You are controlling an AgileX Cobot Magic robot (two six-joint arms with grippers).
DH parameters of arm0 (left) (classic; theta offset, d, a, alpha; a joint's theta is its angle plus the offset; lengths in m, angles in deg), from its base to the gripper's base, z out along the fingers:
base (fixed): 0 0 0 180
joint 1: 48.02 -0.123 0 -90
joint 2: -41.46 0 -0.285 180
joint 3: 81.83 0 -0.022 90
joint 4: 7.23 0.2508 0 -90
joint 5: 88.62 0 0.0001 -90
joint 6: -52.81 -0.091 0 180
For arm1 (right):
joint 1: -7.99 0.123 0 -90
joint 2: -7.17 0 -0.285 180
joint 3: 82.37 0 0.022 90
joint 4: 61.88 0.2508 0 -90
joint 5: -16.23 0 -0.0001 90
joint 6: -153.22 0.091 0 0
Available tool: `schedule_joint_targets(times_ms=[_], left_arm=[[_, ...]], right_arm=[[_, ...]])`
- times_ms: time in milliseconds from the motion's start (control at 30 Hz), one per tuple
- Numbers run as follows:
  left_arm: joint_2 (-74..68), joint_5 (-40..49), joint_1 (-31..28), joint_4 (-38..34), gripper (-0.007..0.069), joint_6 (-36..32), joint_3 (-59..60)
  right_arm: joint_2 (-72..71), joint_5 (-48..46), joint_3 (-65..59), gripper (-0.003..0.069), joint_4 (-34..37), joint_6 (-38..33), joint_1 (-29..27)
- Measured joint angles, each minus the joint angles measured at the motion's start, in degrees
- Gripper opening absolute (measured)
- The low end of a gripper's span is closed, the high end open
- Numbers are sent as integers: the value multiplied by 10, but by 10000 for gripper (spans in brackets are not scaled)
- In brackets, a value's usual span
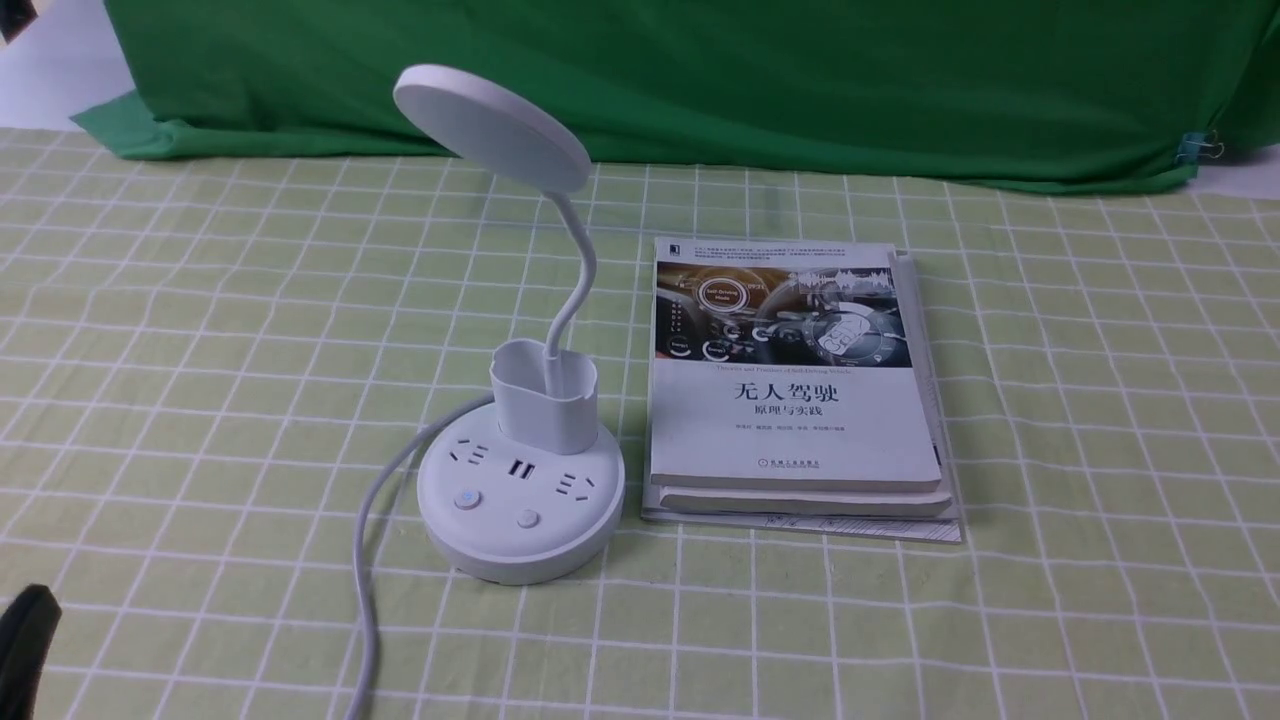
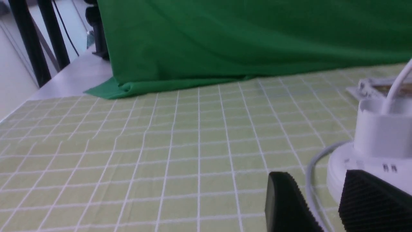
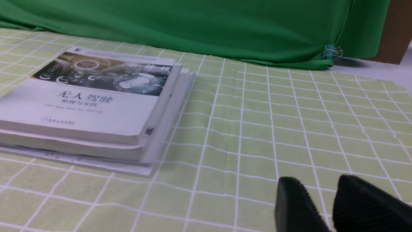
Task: Turn on the table lamp on the green coffee tablecloth with your hand.
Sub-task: 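Press the power button on the lamp base to turn the lamp on with the left gripper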
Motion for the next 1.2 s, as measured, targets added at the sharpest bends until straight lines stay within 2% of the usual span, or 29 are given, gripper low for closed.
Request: schedule_joint_targets(times_ms=[267,533,700,767,933,1100,1133,1200], left_arm=[[0,-100,0,-3,237,5,0],[0,-195,0,-3,237,76,0],[0,-323,0,-3,237,87,0],[0,-336,0,-3,237,91,-3],[-17,-293,0,-3,237,123,-113],[-119,-101,0,-3,237,167,-296],[-120,-101,0,-3,237,170,-301],[-180,27,0,-3,237,195,-348]], right_arm=[[0,0,0,245,0,0,0],[0,0,0,245,0,0,0],[0,0,0,245,0,0,0],[0,0,0,245,0,0,0],[0,0,0,245,0,0,0],[0,0,0,245,0,0,0],[0,0,0,245,0,0,0],[0,0,0,245,0,0,0]])
